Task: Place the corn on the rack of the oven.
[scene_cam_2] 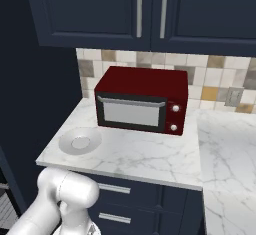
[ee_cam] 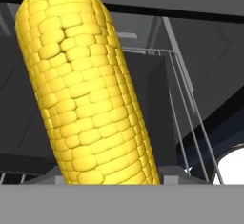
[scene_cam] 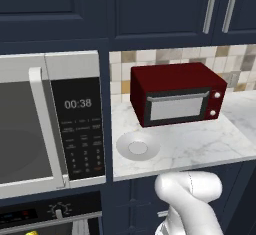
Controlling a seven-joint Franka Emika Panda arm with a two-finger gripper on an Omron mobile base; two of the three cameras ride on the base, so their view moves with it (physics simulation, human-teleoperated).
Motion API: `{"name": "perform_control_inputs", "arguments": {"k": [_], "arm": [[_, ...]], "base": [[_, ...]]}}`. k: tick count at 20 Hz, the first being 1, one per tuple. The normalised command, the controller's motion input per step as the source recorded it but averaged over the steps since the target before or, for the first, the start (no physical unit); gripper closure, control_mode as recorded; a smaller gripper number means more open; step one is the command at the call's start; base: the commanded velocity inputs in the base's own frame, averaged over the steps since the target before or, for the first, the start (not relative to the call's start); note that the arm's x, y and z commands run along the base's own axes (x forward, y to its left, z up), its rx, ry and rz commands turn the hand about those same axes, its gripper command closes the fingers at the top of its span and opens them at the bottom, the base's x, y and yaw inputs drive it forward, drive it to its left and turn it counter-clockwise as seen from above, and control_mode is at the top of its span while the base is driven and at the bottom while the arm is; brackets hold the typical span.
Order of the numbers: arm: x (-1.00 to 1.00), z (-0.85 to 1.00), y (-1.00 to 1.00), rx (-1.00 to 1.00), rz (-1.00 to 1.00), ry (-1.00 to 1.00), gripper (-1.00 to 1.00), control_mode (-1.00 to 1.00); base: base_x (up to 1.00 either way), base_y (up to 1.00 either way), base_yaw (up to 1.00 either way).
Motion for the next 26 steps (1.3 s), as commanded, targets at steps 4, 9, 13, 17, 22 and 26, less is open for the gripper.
{"name": "perform_control_inputs", "arguments": {"k": [4,9,13,17,22,26], "arm": [[0.32,-0.02,0.02,-0.06,0.0,0.02,1.0,-1.0],[0.32,-0.26,0.0,-0.06,0.0,0.03,1.0,-1.0],[0.2,-0.3,0.0,-0.03,0.0,0.06,1.0,-1.0],[0.13,-0.08,0.0,-0.02,0.0,0.0,1.0,-1.0],[0.12,0.0,0.0,0.0,0.0,0.0,1.0,-1.0],[0.29,-0.12,0.0,0.0,0.0,0.03,1.0,-1.0]], "base": [[0.0,0.0,0.0],[0.0,0.0,0.0],[0.0,0.0,0.0],[0.0,0.0,0.0],[0.0,0.0,0.0],[0.0,0.0,0.0]]}}
